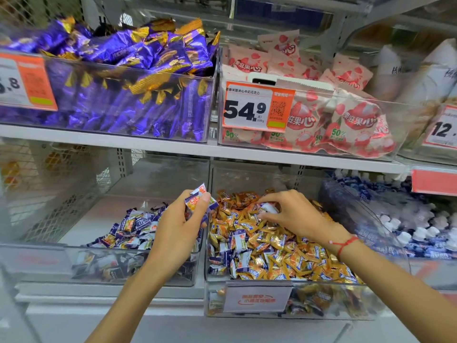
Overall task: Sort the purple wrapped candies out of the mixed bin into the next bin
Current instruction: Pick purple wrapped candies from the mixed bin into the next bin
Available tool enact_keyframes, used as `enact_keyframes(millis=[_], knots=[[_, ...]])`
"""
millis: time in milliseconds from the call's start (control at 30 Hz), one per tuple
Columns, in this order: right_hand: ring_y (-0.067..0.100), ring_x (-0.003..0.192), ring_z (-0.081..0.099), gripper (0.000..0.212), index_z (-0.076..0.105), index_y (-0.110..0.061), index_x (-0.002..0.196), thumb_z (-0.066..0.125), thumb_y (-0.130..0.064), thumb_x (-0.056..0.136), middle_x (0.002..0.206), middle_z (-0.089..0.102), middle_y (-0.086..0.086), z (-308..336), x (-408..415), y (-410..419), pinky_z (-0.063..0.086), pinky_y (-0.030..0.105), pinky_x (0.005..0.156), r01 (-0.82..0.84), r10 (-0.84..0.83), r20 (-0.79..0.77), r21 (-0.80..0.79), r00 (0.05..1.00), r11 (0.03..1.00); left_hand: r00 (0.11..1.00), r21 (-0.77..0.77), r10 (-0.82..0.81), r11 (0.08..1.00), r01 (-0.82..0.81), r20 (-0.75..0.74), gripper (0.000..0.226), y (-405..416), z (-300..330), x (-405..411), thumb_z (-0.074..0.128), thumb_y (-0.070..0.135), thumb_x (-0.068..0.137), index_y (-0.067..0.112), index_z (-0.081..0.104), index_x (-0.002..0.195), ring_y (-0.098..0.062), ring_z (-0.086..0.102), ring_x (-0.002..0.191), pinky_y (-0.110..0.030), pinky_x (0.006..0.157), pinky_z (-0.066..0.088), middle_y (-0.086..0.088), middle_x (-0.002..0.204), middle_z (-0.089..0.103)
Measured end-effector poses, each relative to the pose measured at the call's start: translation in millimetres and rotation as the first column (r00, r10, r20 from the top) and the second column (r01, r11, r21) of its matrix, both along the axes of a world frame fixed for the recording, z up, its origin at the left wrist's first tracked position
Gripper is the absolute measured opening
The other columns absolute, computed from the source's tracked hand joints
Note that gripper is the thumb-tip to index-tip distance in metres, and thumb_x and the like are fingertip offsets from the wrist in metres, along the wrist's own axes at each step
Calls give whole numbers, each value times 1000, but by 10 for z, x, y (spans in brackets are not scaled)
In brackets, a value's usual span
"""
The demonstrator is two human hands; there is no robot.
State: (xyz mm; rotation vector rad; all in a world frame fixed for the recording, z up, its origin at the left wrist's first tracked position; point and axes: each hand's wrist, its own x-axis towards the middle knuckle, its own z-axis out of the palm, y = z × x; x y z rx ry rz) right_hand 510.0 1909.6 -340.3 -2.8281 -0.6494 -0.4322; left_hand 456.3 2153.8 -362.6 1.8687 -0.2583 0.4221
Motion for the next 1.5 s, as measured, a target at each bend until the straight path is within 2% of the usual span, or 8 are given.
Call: enact_keyframes(millis=[267, 433, 633, 767, 933, 1100, 1267, 1500], knots=[[23, 113, 55, 43, 50, -22, 140, 55, -20, 97, 123, 59, 5, -140, -24, 535, 34, 26, 75, -230, 163, -169, -546, 972, 806, 1000, -11, 14, 1000, -14, 13, 24, 99, 23, -42, 42, 44, 95, 25, 57, 90, -7, 33, 45, -41, 54, 38, 11, 45, 37], [2, 73, 55, 24, 67, -21, 103, 61, -41, 91, 92, 64, -12, -105, 41, 297, 39, 17, 66, -170, 179, -293, 58, 939, 984, 997, 42, 74, 996, -74, 1, 26, 370, 13, 5, 43, 49, 94, 29, 58, 88, -8, 30, 46, -35, 55, 32, 11, 46, 34], [1, 73, 57, 19, 63, -17, 106, 62, -31, 93, 91, 62, -11, 114, -187, 816, 45, 18, 65, -232, 368, -148, 554, 918, 800, 923, 419, 370, 825, -380, 110, 25, 662, 34, 68, 37, 49, 98, 26, 48, 93, -21, 50, 57, -32, 49, 30, 0, 57, 48], [16, 98, 57, 28, 60, -23, 115, 67, -29, 89, 112, 61, -2, 102, -33, 1436, 48, 41, 87, -283, 332, -120, 307, 936, 909, 912, 472, 406, 794, -383, 58, 28, 796, -60, 232, 35, 48, 99, 24, 47, 107, -27, 58, 76, -36, 58, 41, -1, 81, 58], [17, 132, 43, 57, 42, -31, 143, 63, -38, 91, 143, 51, -6, 163, -9, 1425, 32, 44, 109, -287, 298, -187, 81, 936, 954, 946, 527, 300, 827, -195, -120, 69, 800, -193, 373, 23, 60, 92, 21, 31, 149, -25, 29, 141, -43, 113, 27, -4, 153, 36], [-6, 90, 58, 19, 70, -28, 108, 61, -19, 94, 102, 67, -16, 71, -128, 631, 42, 17, 78, -217, 221, 13, 260, 975, 941, 999, 320, 48, 946, -45, -2, 58, 434, -114, 150, 25, 65, 93, 39, 35, 144, -3, 33, 136, -37, 112, 32, 19, 147, 36], [6, 111, 49, 48, 58, -29, 130, 58, -54, 89, 126, 56, -6, -299, -36, 463, 39, 28, 94, -411, 313, -354, -248, 881, 877, 978, 356, -171, 912, 202, -118, 61, 204, -172, 76, 31, 66, 86, 47, 29, 144, 12, 26, 131, -24, 112, 25, 31, 148, 26], [26, 98, 50, 80, 29, -18, 140, 45, -73, 84, 115, 50, 13, -577, 24, 630, 42, 40, 75, -331, 271, -191, -611, 943, 719, 978, 317, -162, 928, 196, -131, 51, 242, -229, 101, 36, 69, 88, 58, 33, 137, 7, 43, 124, -30, 104, 38, 31, 143, 38]])
